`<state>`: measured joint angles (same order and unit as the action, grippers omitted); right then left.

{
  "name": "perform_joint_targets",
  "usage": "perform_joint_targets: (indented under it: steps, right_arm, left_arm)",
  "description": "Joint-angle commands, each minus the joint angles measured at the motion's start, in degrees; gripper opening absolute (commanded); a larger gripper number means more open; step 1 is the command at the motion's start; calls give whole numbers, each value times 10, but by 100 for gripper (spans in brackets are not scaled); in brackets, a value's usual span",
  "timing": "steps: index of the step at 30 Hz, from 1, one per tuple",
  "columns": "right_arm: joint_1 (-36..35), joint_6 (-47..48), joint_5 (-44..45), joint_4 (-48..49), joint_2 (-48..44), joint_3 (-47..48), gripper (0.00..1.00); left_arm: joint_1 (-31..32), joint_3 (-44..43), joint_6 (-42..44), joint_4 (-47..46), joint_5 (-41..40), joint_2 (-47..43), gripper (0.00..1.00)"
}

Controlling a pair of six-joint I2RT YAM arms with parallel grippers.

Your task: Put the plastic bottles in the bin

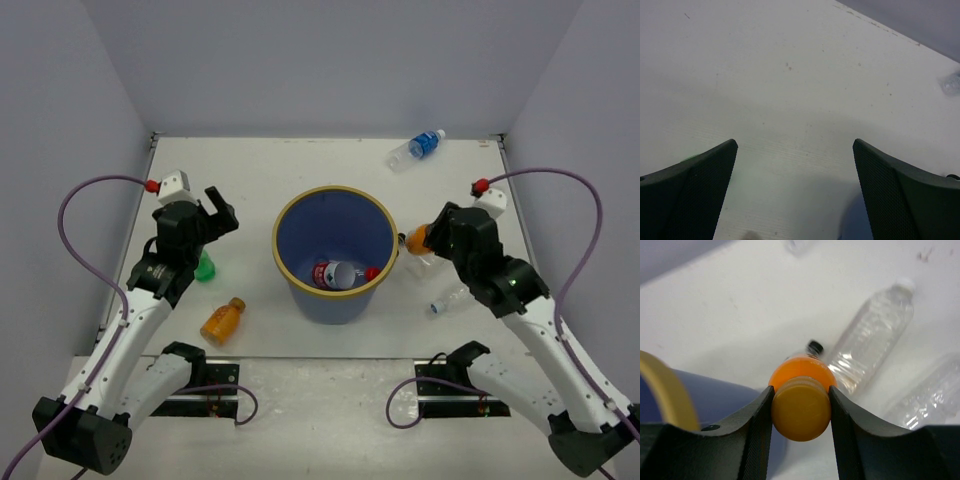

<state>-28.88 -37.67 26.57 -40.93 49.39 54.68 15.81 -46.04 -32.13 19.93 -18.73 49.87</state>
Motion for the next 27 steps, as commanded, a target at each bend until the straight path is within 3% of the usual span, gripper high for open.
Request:
perform_joint_targets:
  steps: [1,6,14,19,22,25,27]
  right_arm:
    - [-2,73,60,35,-53,103,0]
    - [-3,160,-54,111,-54,208,0]
    - [-6,195,-436,173,-5,213,0]
    - [-37,205,-467,190,27,155,2]
    - [-68,223,-459,207,27,116,11]
    - [-90,238,-426,189,33,111,37]
    - [-91,239,-416,184,38,115,60]
  left_arm:
    - [-1,0,-16,5,-21,6,100]
    - [-1,-9,-34,35,-48,11,100]
    - [-1,-18,-65,78,-88,-6,100]
    - [-2,-25,-97,122,-117,-6,100]
    - [-1,-30,-122,157,-141,-5,100]
    - [-1,-30,-137,172,-161,-7,100]
    - [-1,-30,-141,179,-164,-8,100]
